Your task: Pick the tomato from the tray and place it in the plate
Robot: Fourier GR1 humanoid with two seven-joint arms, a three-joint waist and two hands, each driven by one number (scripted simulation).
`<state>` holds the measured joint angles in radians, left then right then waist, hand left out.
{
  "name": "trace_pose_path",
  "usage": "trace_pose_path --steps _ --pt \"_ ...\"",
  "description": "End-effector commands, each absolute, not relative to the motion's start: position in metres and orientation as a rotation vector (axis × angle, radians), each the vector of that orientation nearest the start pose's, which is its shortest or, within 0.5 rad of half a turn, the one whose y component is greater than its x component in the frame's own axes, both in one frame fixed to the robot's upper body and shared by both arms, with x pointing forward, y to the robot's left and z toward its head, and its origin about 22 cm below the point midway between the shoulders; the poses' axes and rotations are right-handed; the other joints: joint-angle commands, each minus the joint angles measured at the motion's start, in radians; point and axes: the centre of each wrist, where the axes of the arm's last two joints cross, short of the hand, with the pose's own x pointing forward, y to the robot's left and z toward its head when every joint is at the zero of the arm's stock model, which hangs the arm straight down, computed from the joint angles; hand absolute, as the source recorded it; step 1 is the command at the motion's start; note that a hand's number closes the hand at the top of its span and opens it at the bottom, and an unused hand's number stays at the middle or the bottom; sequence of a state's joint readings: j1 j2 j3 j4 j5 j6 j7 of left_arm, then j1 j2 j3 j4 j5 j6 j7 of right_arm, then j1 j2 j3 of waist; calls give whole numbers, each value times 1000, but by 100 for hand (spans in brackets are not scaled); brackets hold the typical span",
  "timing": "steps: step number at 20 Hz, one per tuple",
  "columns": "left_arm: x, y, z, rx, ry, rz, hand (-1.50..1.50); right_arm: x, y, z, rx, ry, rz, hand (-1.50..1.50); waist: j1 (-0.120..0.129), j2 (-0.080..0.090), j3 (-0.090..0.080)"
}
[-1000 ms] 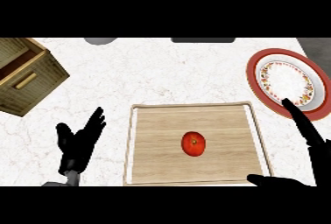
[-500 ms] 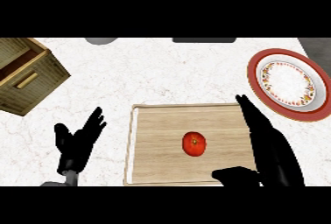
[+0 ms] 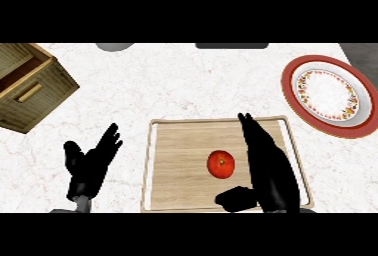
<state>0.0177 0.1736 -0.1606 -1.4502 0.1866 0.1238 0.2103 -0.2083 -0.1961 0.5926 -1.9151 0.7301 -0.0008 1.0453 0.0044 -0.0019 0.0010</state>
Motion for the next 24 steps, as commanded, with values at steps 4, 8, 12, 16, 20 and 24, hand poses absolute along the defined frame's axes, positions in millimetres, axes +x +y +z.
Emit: trace_pose_path --steps 4,8,12,16,20,24 --pt "244 233 -37 13 -1170 3 0 222 -94 69 -690 -1112 730 -150 -4 3 -1" --pt "248 241 -44 15 -1190 7 0 212 -87 83 -753 -1097 738 -150 -7 2 -1" --pt "227 252 -36 5 -1208 -25 0 233 -94 84 -804 -1024 771 -150 -2 1 -1" --pt "220 262 -32 13 -1174 10 0 231 -81 55 -813 -1000 768 -150 1 1 -1" --pt "228 234 -21 -2 -1183 7 0 255 -91 70 -772 -1001 790 -150 1 2 -1" --pt "239 234 -39 -11 -1187 -1 0 238 -85 29 -751 -982 804 -150 -3 2 -1"
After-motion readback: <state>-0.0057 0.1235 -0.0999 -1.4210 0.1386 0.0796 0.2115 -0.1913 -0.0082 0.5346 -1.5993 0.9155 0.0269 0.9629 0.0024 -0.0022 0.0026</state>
